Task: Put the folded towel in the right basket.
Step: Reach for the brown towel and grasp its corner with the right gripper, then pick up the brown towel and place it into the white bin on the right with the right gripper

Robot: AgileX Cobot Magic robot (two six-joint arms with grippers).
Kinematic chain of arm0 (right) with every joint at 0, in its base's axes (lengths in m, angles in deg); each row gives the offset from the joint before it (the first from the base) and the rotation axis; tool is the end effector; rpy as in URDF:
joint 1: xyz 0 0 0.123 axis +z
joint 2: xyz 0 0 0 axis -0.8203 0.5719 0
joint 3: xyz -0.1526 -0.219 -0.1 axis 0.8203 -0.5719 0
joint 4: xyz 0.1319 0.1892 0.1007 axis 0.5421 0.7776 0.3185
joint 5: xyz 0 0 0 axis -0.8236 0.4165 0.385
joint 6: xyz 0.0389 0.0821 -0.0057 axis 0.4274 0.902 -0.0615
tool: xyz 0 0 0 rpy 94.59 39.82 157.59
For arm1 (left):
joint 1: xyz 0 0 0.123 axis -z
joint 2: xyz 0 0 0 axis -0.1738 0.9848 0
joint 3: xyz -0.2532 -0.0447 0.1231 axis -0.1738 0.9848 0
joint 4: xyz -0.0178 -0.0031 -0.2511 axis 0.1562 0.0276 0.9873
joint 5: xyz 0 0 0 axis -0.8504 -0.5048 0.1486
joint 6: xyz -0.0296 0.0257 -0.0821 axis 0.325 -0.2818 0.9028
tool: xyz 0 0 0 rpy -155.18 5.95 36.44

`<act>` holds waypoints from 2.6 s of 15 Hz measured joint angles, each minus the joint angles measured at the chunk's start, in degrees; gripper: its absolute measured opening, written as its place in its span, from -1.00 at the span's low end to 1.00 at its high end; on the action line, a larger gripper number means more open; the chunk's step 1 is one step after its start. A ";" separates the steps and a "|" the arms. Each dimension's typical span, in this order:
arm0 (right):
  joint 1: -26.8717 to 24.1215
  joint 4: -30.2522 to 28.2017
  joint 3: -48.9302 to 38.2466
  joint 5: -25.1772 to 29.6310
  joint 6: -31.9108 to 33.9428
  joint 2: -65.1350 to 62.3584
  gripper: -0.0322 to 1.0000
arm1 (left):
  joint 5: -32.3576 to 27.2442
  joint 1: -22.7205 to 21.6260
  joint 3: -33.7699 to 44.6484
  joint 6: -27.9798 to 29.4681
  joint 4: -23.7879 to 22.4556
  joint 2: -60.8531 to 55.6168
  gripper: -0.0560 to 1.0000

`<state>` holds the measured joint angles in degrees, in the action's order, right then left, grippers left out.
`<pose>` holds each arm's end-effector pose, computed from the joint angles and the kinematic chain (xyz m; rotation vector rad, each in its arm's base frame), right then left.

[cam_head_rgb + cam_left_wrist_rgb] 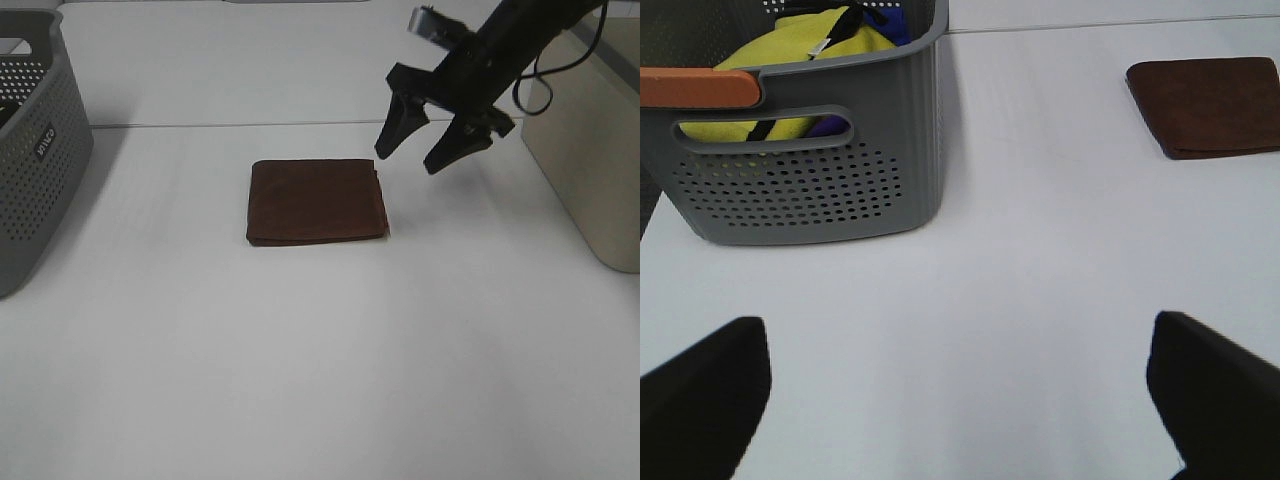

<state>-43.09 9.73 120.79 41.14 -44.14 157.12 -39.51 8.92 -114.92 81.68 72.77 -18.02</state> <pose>0.4481 0.1422 0.1863 -0.4070 2.8624 0.8043 -0.0051 -0.0045 0.2777 0.0196 2.0335 -0.0325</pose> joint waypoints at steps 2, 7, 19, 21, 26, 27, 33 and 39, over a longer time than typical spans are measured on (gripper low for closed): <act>0.00 3.61 0.00 -0.86 -1.89 3.95 0.45 | 0.00 0.00 0.00 0.00 0.00 0.00 0.94; 0.00 7.91 0.69 -10.54 -5.33 10.37 0.45 | 0.00 0.00 0.00 0.00 0.00 0.00 0.94; 1.49 13.24 5.61 -13.24 -8.54 16.50 0.09 | 0.00 0.00 0.00 0.00 0.00 0.00 0.94; 1.95 13.29 5.61 -13.92 -9.28 17.02 -0.31 | 0.00 0.00 0.00 0.00 0.00 0.00 0.94; 1.95 13.75 5.56 -13.46 -9.28 17.02 -0.80 | 0.00 0.00 0.00 0.00 0.00 0.00 0.94; 1.95 13.12 5.50 -13.12 -9.28 15.24 -0.80 | 0.00 0.00 0.00 0.00 0.00 0.00 0.94; 1.95 6.13 5.44 -11.75 -9.34 2.01 -0.80 | 0.00 0.00 0.00 0.00 0.00 0.00 0.94; -5.73 2.06 5.44 -8.54 -6.65 -14.73 -0.80 | 0.00 0.00 0.00 0.00 0.00 0.00 0.94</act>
<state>-48.82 11.79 126.24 32.60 -50.78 142.39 -39.51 8.92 -114.92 81.68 72.77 -18.02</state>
